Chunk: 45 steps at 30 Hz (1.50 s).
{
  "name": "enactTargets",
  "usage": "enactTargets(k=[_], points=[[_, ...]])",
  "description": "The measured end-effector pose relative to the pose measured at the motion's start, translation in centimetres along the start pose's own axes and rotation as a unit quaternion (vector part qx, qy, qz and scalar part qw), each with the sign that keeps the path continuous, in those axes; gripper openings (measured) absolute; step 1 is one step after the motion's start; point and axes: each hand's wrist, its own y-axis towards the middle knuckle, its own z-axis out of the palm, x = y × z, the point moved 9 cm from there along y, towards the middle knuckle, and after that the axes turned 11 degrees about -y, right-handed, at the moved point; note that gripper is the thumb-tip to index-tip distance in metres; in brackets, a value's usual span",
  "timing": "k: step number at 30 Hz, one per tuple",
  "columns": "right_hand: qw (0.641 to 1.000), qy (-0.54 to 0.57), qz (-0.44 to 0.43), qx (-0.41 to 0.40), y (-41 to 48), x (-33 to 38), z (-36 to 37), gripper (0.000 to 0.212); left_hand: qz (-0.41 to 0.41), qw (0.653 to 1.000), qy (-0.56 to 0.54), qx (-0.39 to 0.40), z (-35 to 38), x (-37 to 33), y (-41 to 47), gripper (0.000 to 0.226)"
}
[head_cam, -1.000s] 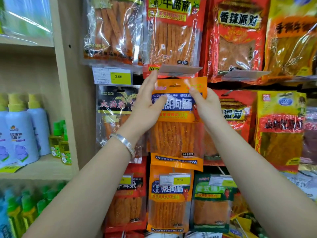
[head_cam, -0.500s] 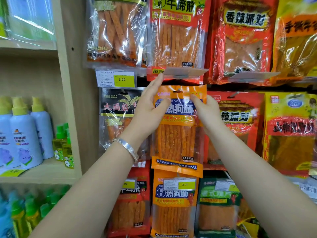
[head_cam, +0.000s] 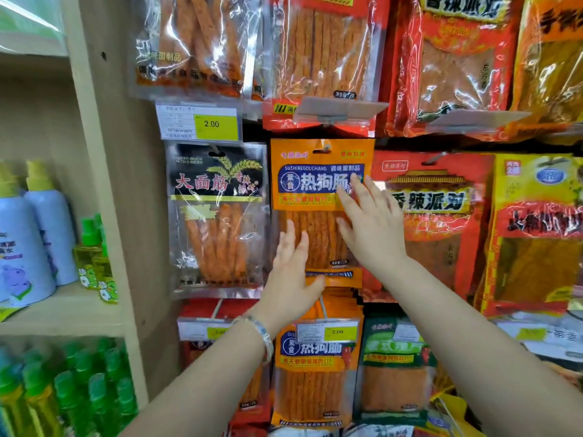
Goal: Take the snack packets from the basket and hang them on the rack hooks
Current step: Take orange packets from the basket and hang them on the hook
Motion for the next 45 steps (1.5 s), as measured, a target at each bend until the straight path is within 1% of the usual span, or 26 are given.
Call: enactTargets(k=[7, 12, 16, 18, 20, 22, 24, 26, 28, 30, 33, 35, 37, 39, 41, 43, 45], points=[[0.989, -0.085, -0.051, 0.111, 2.3, 0.6, 3.9, 0.061, -0.055, 0.998, 0.016, 0.021, 0.9, 1.9, 3.3, 0.086], [0.980, -0.110, -0.055, 0.154, 2.9, 0.9, 5.0, 0.058, -0.091, 0.996, 0.015, 0.020, 1.2, 2.8, 4.8, 0.087], [0.975, -0.114, -0.065, 0.178, 3.4, 0.8, 4.3, 0.056, -0.094, 0.995, 0.023, 0.037, 1.1, 2.4, 5.1, 0.085], [0.977, -0.088, -0.073, 0.179, 2.9, 0.8, 3.4, 0.051, -0.094, 0.995, 0.013, 0.045, 0.9, 1.9, 4.6, 0.082], [0.981, -0.048, -0.061, 0.180, 1.6, 0.7, 2.4, 0.050, -0.095, 0.994, -0.007, 0.056, 0.7, 1.3, 3.4, 0.076], [0.985, 0.007, -0.034, 0.169, -0.3, 0.4, 0.9, 0.048, -0.070, 0.996, -0.016, 0.056, -0.1, 0.3, 1.3, 0.063], [0.982, 0.102, -0.002, 0.156, -2.7, 0.2, -0.6, 0.044, -0.039, 0.998, -0.036, 0.026, -1.6, -0.6, -1.6, 0.045], [0.958, 0.220, 0.058, 0.175, -6.0, 0.1, -1.4, 0.036, -0.044, 0.996, -0.076, 0.009, -2.6, -0.6, -5.6, 0.030], [0.915, 0.322, 0.123, 0.208, -10.6, 0.6, -1.4, 0.025, -0.083, 0.991, -0.101, 0.012, -2.9, 0.4, -10.5, 0.023], [0.870, 0.388, 0.169, 0.255, -16.4, 2.0, -0.7, 0.018, -0.152, 0.982, -0.107, 0.025, -2.7, 2.5, -16.7, 0.020], [0.809, 0.434, 0.209, 0.337, -26.4, 5.5, -0.3, 0.021, -0.266, 0.959, -0.097, 0.027, -2.4, 5.8, -27.3, 0.020], [0.766, 0.459, 0.228, 0.388, -32.8, 8.4, -0.7, 0.024, -0.364, 0.926, -0.093, 0.037, -2.1, 8.4, -34.5, 0.023], [0.731, 0.466, 0.222, 0.446, -38.6, 11.8, -1.7, 0.025, -0.459, 0.884, -0.083, 0.037, -2.2, 10.6, -41.8, 0.021], [0.689, 0.473, 0.218, 0.504, -43.5, 15.1, -2.9, 0.027, -0.516, 0.855, -0.054, 0.022, -3.2, 12.0, -48.1, 0.017], [0.661, 0.458, 0.211, 0.555, -47.6, 18.1, -4.2, 0.027, -0.570, 0.821, -0.036, 0.018, -4.2, 13.0, -53.8, 0.016], [0.631, 0.438, 0.193, 0.610, -51.0, 21.3, -5.6, 0.027, -0.620, 0.784, -0.023, 0.030, -5.3, 13.9, -58.7, 0.019], [0.600, 0.431, 0.164, 0.654, -53.5, 24.7, -6.8, 0.026, -0.650, 0.759, -0.026, 0.021, -6.7, 15.0, -62.4, 0.023]])
